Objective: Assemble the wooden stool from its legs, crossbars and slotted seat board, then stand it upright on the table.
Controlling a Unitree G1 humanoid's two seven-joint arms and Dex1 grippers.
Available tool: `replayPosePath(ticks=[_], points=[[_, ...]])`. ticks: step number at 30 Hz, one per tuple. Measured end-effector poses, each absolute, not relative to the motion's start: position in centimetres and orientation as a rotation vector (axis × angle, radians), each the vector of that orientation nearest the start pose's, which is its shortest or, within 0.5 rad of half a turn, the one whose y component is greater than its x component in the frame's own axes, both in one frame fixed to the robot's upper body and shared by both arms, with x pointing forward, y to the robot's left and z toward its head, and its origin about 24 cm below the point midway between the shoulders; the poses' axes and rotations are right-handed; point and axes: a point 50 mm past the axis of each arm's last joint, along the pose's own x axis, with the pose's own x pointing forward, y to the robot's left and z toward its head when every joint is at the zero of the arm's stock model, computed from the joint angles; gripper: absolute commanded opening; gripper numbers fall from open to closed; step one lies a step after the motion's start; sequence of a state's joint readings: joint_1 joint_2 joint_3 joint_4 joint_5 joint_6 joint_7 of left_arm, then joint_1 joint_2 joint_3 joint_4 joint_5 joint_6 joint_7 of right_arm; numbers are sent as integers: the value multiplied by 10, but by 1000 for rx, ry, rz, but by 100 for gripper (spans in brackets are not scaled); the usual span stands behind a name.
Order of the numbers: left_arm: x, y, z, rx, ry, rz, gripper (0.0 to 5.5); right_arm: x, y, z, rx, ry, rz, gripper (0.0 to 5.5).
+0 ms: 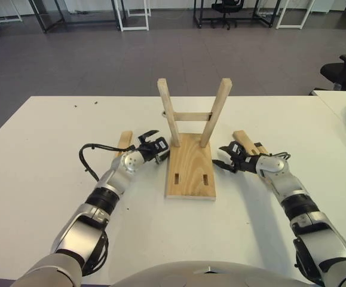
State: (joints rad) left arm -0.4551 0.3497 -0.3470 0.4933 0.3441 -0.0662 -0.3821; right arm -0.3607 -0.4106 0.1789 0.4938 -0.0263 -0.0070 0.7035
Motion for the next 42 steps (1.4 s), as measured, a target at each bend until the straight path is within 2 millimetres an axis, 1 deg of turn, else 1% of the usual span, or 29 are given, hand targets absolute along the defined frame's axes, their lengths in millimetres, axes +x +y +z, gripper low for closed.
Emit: replayPosePath(ticks=[2, 3, 5, 6, 7, 8, 10, 11, 12, 14, 16, 20, 26, 29, 30, 31, 34, 36, 37, 39, 40, 41, 42], points=[[314, 136, 40, 829, 112, -670, 459, 291, -184, 28, -355, 283, 663, 302], [311, 145, 45, 813, 106, -635, 459, 289, -196, 38, -286, 233, 557, 302], [310, 161, 64, 777, 70, -549, 459, 290, -230, 65, -197, 138, 365, 302], [308, 164, 76, 713, 30, -512, 459, 288, -252, 75, -171, 112, 266, 302], [304, 164, 86, 636, 0, -492, 459, 283, -276, 81, -183, 115, 183, 302], [300, 162, 90, 559, -8, -494, 459, 278, -294, 80, -185, 140, 131, 302], [289, 153, 92, 419, -5, -522, 459, 268, -319, 66, -153, 243, 84, 302], [285, 150, 91, 383, 1, -527, 459, 264, -327, 58, -138, 293, 87, 302], [283, 150, 90, 362, 9, -527, 459, 261, -330, 51, -135, 333, 103, 302], [280, 151, 88, 339, 31, -525, 459, 254, -331, 36, -106, 395, 140, 302], [278, 150, 89, 327, 36, -525, 459, 249, -328, 27, -75, 409, 168, 302], [277, 151, 88, 327, 40, -525, 459, 247, -311, 22, 7, 366, 221, 302], [276, 149, 85, 321, 61, -531, 459, 246, -301, 18, 3, 381, 243, 302], [275, 148, 84, 319, 67, -535, 459, 243, -299, 14, -3, 411, 224, 245], [275, 148, 84, 319, 67, -535, 459, 242, -301, 13, -6, 413, 204, 235], [275, 148, 85, 319, 65, -536, 459, 242, -302, 13, -6, 413, 189, 211], [273, 143, 92, 269, 50, -546, 459, 241, -305, 12, -8, 418, 155, 163], [272, 141, 100, 186, 29, -545, 459, 240, -304, 11, -19, 417, 150, 131], [272, 141, 103, 152, 25, -543, 459, 241, -305, 11, -45, 416, 147, 130], [272, 138, 112, -6, 13, -543, 459, 242, -306, 13, -113, 384, 117, 130], [273, 135, 125, -142, -27, -554, 459, 244, -306, 18, -132, 343, 99, 130], [275, 131, 141, -277, -82, -579, 459, 249, -303, 33, -158, 255, 100, 130], [276, 129, 154, -396, -122, -608, 459, 258, -296, 55, -190, 143, 117, 130]])
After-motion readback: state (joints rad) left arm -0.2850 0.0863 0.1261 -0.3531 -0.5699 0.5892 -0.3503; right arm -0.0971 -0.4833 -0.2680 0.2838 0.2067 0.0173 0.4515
